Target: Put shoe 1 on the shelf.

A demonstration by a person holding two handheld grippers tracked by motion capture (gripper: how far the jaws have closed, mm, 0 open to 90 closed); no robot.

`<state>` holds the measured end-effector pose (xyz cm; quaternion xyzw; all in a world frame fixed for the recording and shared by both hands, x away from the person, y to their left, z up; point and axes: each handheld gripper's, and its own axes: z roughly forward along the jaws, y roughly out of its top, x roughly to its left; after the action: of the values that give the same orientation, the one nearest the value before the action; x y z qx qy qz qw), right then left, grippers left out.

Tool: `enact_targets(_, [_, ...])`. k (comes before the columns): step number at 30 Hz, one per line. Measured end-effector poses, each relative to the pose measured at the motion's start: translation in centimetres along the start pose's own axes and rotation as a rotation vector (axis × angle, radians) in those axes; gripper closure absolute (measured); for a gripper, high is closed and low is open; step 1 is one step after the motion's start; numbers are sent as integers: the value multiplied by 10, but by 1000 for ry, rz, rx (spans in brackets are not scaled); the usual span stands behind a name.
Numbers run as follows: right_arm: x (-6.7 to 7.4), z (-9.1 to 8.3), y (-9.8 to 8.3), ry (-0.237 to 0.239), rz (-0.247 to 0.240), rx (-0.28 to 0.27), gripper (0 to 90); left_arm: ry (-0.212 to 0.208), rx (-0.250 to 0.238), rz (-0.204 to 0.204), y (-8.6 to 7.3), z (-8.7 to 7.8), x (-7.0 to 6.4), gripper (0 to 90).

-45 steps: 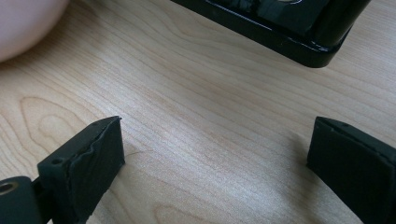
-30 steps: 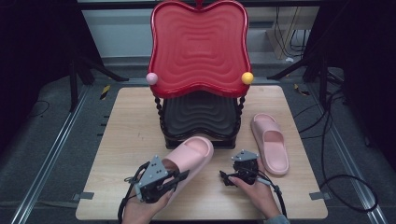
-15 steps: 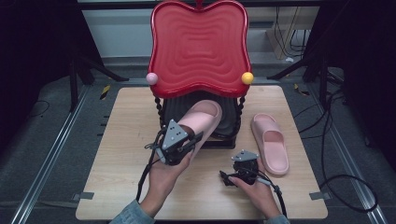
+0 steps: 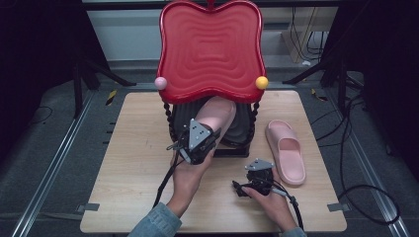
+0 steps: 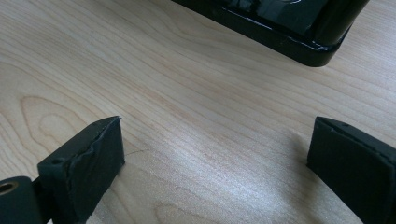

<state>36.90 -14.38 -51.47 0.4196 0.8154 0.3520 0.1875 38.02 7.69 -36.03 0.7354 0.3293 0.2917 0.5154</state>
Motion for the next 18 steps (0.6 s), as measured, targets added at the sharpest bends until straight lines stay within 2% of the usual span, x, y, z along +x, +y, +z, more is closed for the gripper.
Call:
enact_targets(4, [0,0,0,1,1,1,40,36,-11,1,-1,5,4,835])
enact_targets(8, [0,0,0,0,0,0,40,59,-14,-23,-2,9,11,836])
enact_targets(18, [0,0,0,3,-3,0,40,127,-16,-51,-6,23,25,837])
